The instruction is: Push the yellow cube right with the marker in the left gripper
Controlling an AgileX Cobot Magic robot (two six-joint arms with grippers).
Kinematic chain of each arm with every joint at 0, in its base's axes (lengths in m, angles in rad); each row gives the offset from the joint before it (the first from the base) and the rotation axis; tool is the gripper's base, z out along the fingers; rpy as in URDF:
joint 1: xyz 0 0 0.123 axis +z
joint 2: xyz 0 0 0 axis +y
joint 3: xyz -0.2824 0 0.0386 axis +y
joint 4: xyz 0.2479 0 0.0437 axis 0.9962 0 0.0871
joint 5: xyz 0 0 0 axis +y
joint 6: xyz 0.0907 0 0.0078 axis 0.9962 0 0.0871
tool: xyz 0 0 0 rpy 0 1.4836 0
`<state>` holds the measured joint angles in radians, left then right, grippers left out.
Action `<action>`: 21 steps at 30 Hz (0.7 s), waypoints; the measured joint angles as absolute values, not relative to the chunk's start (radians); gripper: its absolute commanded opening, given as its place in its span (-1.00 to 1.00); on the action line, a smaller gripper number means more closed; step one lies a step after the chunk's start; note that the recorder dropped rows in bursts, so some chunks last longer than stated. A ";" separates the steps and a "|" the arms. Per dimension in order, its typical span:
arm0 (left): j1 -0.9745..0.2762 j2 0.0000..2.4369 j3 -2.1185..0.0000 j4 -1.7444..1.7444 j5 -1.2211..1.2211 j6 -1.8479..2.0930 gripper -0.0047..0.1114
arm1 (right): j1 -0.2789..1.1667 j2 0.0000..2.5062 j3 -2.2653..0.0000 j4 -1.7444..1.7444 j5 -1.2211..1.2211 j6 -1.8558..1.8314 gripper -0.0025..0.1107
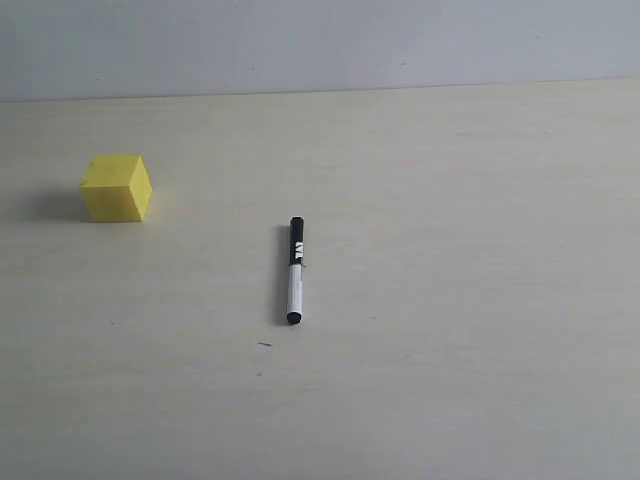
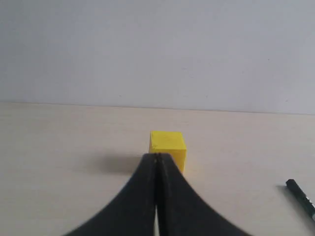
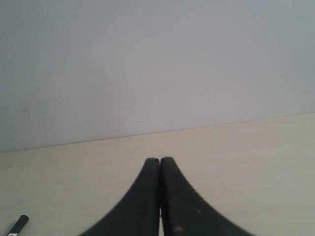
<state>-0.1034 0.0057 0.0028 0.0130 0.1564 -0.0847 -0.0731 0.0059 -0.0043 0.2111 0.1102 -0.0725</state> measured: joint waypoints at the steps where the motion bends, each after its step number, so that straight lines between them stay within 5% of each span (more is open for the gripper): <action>1: -0.103 0.006 0.003 0.013 0.156 -0.084 -0.92 | -0.073 0.006 -0.004 0.211 0.110 -0.072 -0.96; 14: -0.103 0.012 -0.031 -0.017 -0.306 -0.533 -0.92 | -0.073 0.006 -0.004 0.211 0.110 -0.072 -0.96; 21: -0.103 0.309 -0.403 0.514 -0.244 -0.841 -0.92 | -0.073 0.006 -0.004 0.211 0.110 -0.072 -0.96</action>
